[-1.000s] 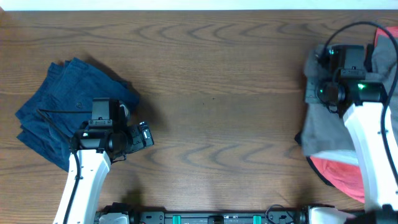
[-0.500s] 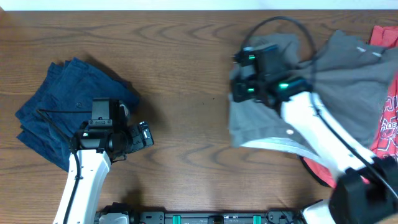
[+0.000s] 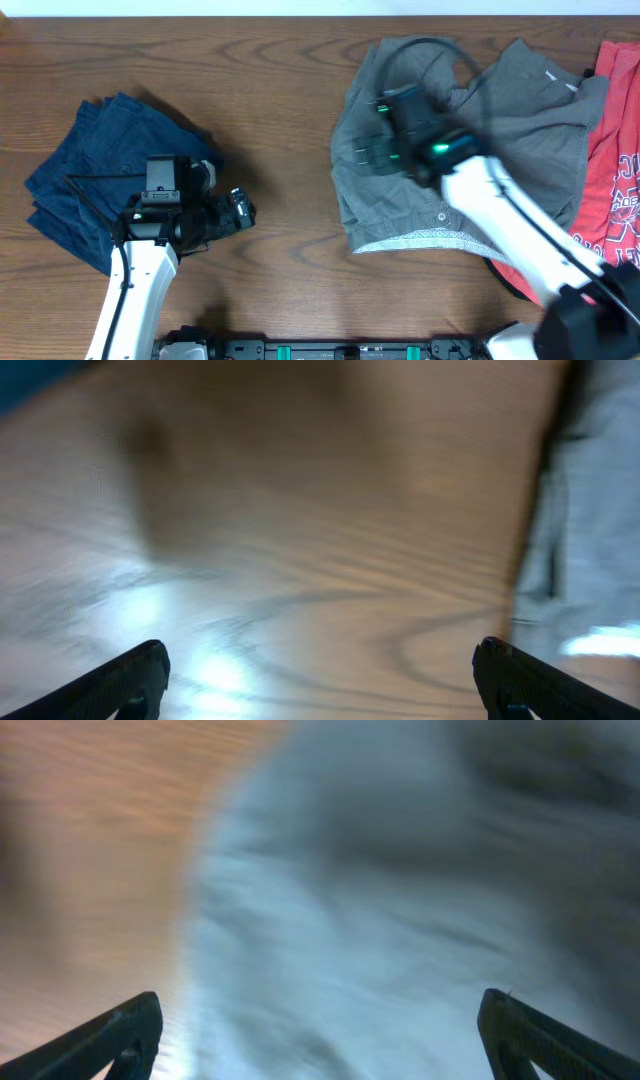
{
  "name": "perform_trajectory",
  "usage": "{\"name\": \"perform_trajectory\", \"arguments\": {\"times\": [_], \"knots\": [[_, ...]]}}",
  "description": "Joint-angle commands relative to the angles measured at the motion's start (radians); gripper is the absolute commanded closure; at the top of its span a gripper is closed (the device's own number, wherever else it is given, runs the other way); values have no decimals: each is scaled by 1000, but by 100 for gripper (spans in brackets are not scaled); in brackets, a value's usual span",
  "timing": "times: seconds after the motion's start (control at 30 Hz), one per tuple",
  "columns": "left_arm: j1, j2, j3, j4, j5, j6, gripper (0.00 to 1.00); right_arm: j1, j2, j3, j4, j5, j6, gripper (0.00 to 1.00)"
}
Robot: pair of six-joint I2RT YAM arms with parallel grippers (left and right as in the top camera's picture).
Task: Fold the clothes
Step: 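Drag the grey shorts leftward to the table center with the right gripper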
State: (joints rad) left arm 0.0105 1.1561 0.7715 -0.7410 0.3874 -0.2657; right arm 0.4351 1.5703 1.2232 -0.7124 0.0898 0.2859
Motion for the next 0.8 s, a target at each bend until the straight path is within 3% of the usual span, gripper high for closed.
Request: {"name": "perform_trajectory", "arguments": {"times": [0.0, 0.17, 0.37, 0.77], "knots": [[-14, 8, 10, 38, 135, -27, 2, -137, -76, 6, -98, 148, 88, 1], [-129, 69, -4, 116, 145, -124, 2, -363, -102, 6, -269, 88, 103, 1], [-322, 211, -4, 237, 145, -237, 2, -525, -101, 6, -363, 86, 103, 1], [-636, 526, -4, 604, 145, -534, 0, -612, -101, 6, -405, 86, 98, 1]]}}
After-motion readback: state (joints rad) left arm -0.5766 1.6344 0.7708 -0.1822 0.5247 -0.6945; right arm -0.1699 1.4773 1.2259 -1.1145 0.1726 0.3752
